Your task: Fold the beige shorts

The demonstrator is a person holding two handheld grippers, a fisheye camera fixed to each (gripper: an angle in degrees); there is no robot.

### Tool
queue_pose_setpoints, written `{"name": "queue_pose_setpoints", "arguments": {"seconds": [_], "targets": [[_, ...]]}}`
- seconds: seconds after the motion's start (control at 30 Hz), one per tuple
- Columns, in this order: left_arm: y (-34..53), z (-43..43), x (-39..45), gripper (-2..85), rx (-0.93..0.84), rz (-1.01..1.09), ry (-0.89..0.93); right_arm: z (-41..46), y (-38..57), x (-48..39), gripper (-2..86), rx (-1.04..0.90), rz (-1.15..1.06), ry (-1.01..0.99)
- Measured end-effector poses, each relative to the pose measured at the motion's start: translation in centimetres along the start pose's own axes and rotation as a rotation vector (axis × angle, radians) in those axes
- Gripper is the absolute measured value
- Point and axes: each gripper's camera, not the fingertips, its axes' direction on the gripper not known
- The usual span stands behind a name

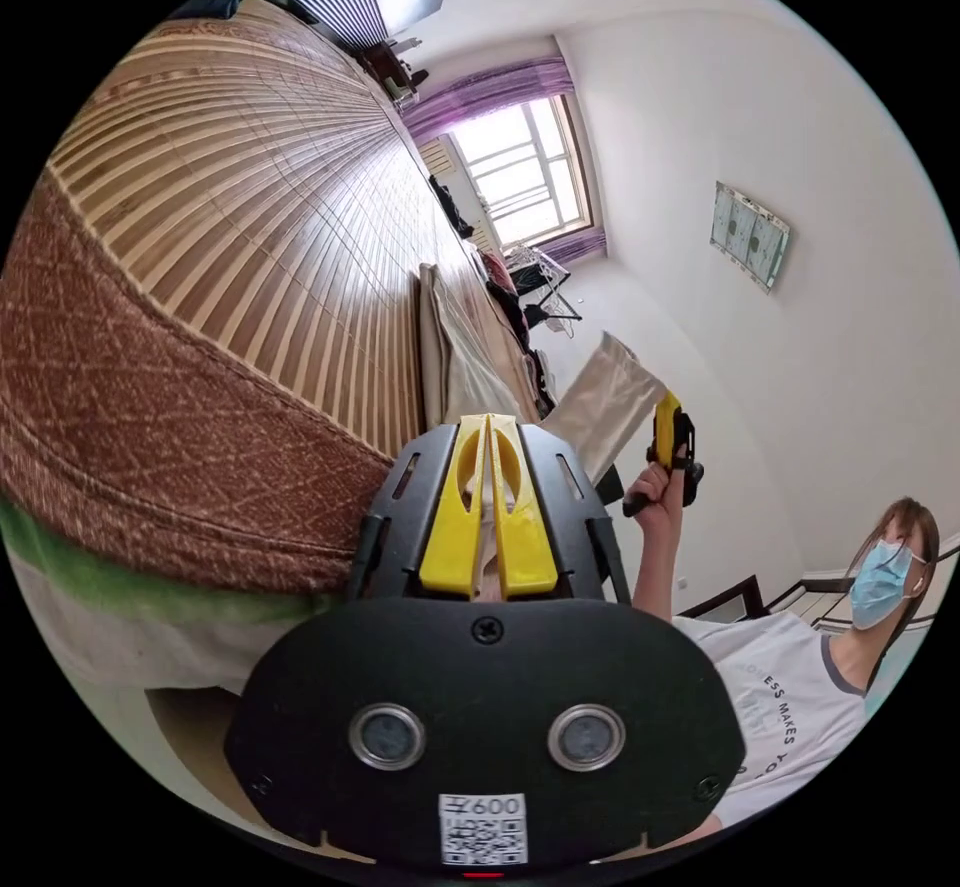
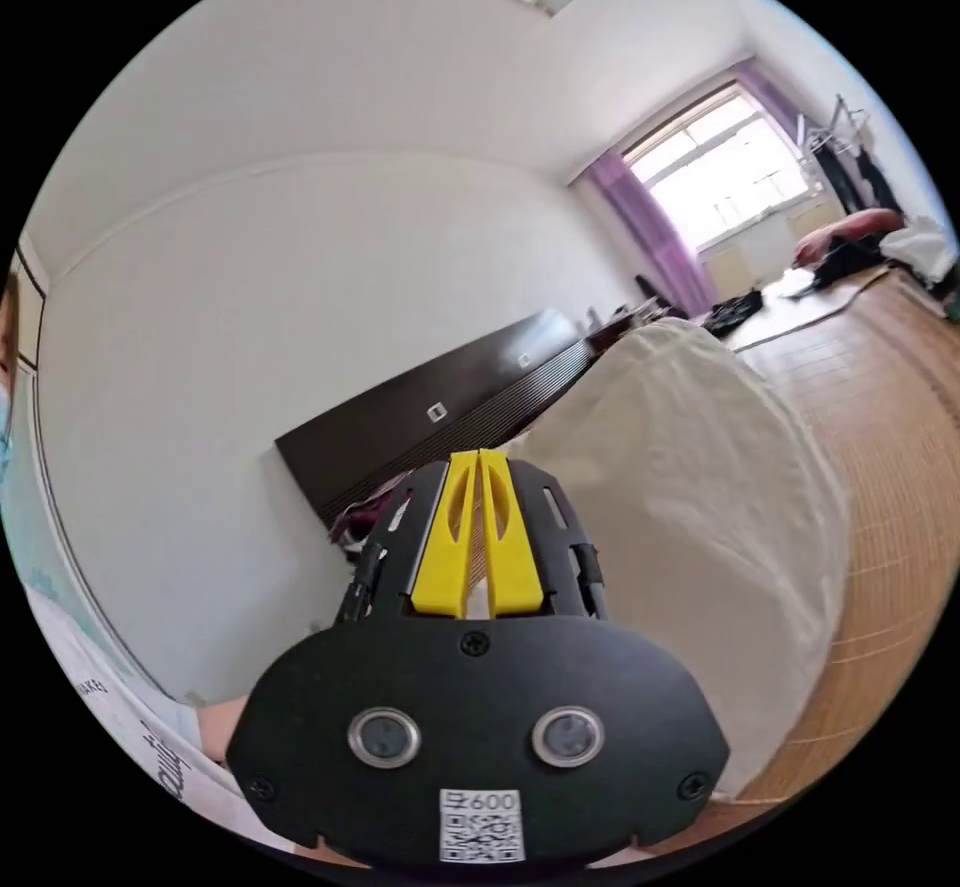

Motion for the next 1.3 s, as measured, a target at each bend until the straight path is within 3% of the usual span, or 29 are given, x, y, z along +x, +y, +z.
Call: {"name": "queue_pose_setpoints", "arguments": {"seconds": [0.17,0.37,0.8,0.97,1.03,1.17,1.3], "targets": [[-0.9,-4.7,2.5,0.0,0.075,-0.047,0.042,11.0,7.7,-1.3,-0.8,-0.263,-0.004,-0.138],[-1.2,-8.5,4.1,0.2,0.132,-0.1,0.085,15.5,15.5,0.5,-0.9,-0.473,-0.017,-0.104],[-0.9,-7.4,8.3,0.6,0.052,-0.062,0.054,16.3,21.2,7.0,-0.9,-0.588,-0.038,-0.134],[0.9,-7.5,8.9,1.2,0.076,-0.034,0.054,16.5,22.5,8.3,-0.8,-0.682,-0.066,-0.353],[1.6,-7.5,9.6,1.1,0.091,0.005,0.065,14.9,22.8,7.8,-0.8,-0.64,-0.165,-0.274],[3.1,-4.8,13.5,0.4,0.002,0.19,0.034,10.7,22.9,7.9,-0.8,-0.435,-0.345,0.106],[4.8,0.6,16.5,0.1,-0.2,0.353,-0.056,11.7,23.2,9.9,-0.8,-0.487,-0.377,0.204]]}}
